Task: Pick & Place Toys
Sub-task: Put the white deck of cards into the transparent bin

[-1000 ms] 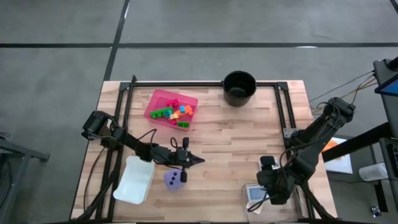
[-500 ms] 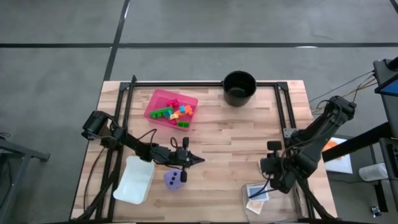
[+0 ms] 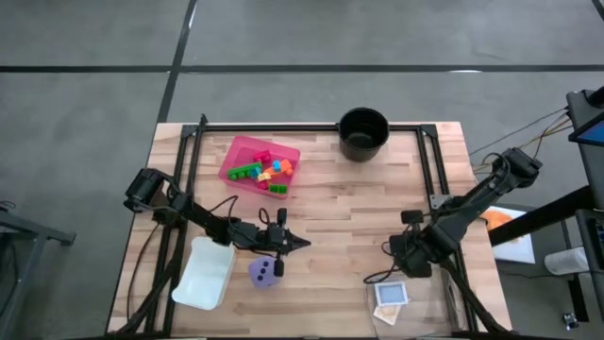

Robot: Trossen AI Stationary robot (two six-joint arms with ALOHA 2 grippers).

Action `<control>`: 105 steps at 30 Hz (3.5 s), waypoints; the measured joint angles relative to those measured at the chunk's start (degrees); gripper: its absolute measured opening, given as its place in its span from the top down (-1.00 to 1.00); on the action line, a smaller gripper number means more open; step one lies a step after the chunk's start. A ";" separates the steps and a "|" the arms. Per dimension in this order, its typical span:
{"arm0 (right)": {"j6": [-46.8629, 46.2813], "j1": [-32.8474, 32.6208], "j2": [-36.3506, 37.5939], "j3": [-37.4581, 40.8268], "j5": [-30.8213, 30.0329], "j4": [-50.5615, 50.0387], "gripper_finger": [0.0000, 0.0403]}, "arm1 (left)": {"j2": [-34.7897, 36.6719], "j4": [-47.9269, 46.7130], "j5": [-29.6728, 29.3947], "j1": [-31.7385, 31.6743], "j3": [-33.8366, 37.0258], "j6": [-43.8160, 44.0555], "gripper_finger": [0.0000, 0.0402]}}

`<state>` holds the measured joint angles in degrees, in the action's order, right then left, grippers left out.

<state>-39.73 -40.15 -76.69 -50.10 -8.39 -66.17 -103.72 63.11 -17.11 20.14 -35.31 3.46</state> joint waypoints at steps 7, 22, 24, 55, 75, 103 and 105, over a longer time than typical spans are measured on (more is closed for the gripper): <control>5.54 6.23 0.03 6.95 6.77 8.73 0.91 | 0.00 -0.07 0.01 0.00 0.00 0.02 1.00; 14.18 15.78 0.34 13.84 12.24 18.61 0.91 | 0.02 -0.20 -0.01 -0.11 -0.02 0.04 1.00; 15.81 16.83 0.29 13.47 10.70 19.58 0.91 | 0.02 -0.22 -0.01 -0.15 -0.02 0.04 1.00; 26.34 25.51 -4.11 5.52 16.69 21.80 0.91 | 0.02 -2.32 -0.47 -0.37 -0.02 1.09 1.00; 37.83 28.10 -14.44 0.07 12.34 34.38 0.91 | 0.02 -2.62 -0.89 -0.79 -0.02 1.40 1.00; 40.88 27.92 -3.93 12.17 3.27 76.16 0.91 | 0.02 -4.89 -1.11 -0.79 -0.03 2.84 1.00; 38.20 27.98 -2.03 11.63 3.10 68.53 0.91 | 0.02 -4.89 -1.29 -0.79 -0.07 2.84 1.00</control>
<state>-1.53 -12.17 -78.73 -38.47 -5.29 2.36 -103.70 58.22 -18.40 19.35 -35.38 6.31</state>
